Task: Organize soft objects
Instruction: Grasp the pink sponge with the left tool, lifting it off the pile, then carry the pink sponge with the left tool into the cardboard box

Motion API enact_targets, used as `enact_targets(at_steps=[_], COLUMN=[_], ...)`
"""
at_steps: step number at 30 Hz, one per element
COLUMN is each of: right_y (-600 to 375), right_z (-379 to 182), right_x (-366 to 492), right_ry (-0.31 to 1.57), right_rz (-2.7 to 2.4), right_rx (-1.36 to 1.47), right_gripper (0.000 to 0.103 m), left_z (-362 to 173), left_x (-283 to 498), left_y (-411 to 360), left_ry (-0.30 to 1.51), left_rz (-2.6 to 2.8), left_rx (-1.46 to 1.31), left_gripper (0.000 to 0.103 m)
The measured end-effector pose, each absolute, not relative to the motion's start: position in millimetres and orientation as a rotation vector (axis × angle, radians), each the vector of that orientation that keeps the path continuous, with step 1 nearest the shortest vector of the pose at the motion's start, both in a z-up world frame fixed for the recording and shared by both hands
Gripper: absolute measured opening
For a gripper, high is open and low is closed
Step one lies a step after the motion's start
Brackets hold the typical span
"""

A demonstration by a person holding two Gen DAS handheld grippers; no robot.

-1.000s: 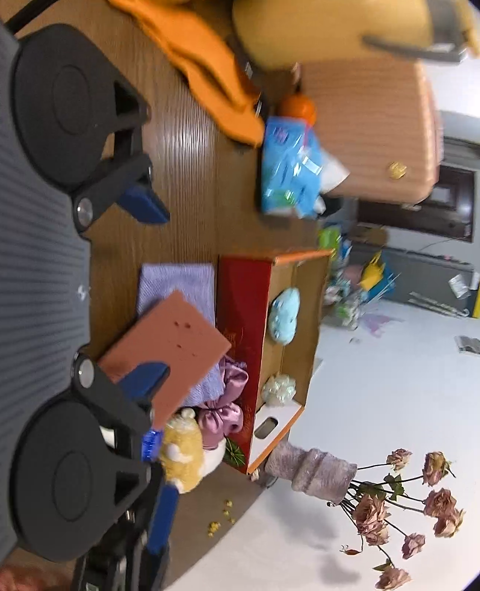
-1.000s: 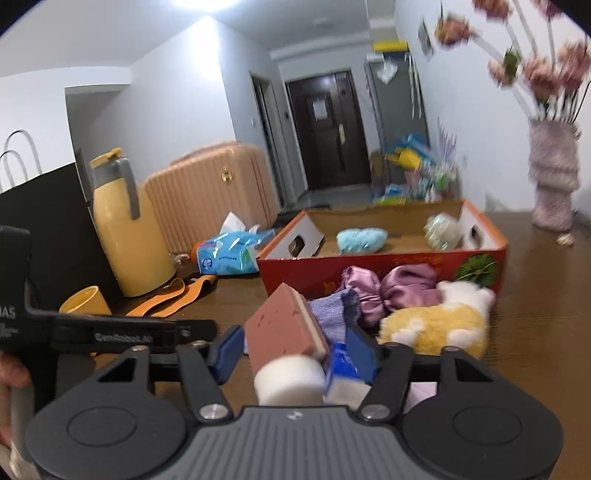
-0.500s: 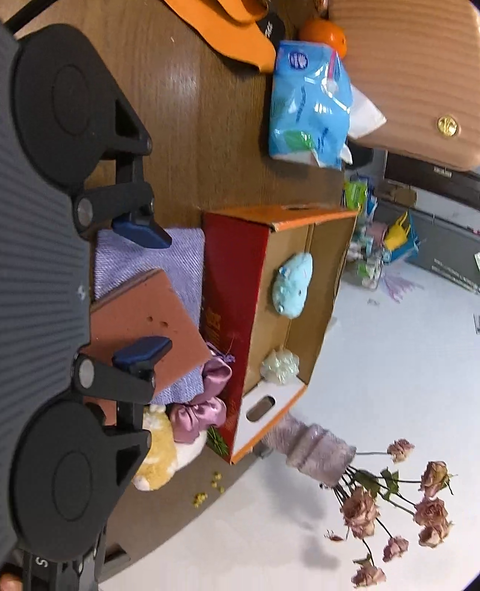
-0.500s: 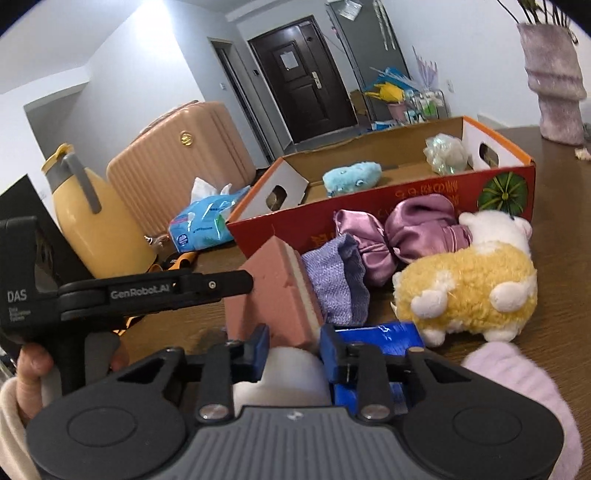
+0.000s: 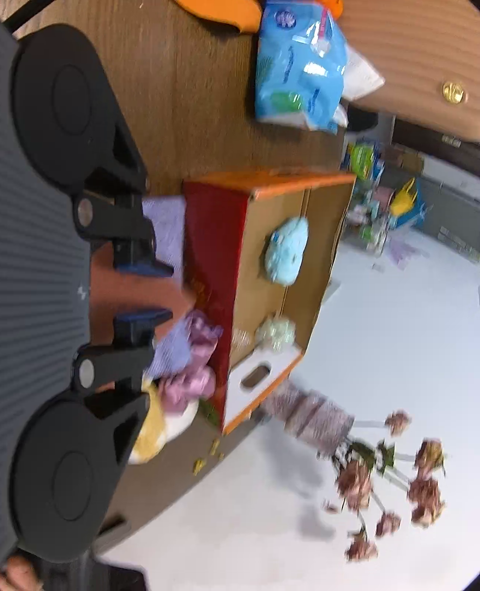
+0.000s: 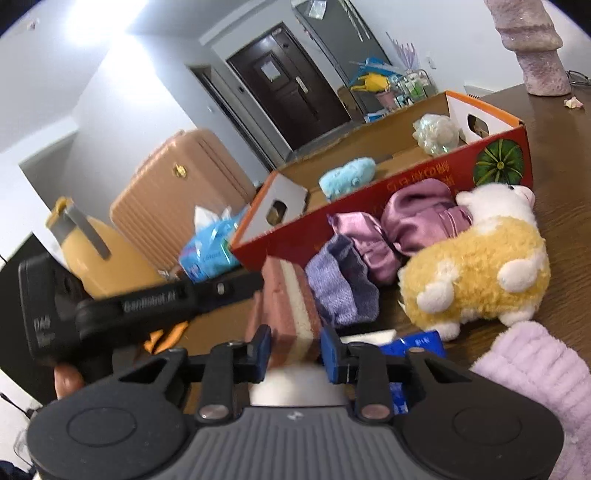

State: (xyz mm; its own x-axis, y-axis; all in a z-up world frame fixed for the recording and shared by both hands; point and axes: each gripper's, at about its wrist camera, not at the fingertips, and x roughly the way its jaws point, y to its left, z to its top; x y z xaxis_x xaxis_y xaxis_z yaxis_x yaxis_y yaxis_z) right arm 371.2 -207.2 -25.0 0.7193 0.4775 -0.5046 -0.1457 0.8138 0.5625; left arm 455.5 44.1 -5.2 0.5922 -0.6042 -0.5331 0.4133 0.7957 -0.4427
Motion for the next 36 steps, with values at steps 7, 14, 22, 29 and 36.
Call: enact_targets(at_steps=[7, 14, 22, 29, 36], right_y=[-197.0, -196.6, -210.2, -264.2, -265.0], right_z=[-17.1, 1.2, 25.3, -5.5, 10.6], right_x=[373.7, 348.6, 286.7, 257.6, 230.3], right_ry=[0.632, 0.588, 0.697, 0.924, 0.73], right_rz=[0.387, 0.468, 0.718, 0.726, 0.455], right_rx=[0.482, 0.433, 0.338, 0.421, 0.277], right_gripper=[0.025, 0.02, 0.021, 0.029, 0.043], left_z=[6.7, 21.1, 54.3, 19.7, -2.0], left_x=[430.4, 396.3, 312.6, 244.2, 238.2], left_y=[41.1, 59.8, 98.8, 65.9, 26.6], left_ry=[0.705, 0.667, 0.592, 0.752, 0.842], left_rz=[-0.604, -0.434, -0.366, -0.429, -0.485], left_rx=[-0.284, -0.199, -0.243, -0.321, -0.303], left_gripper=[0.01, 0.013, 0.049, 0.065, 0.058])
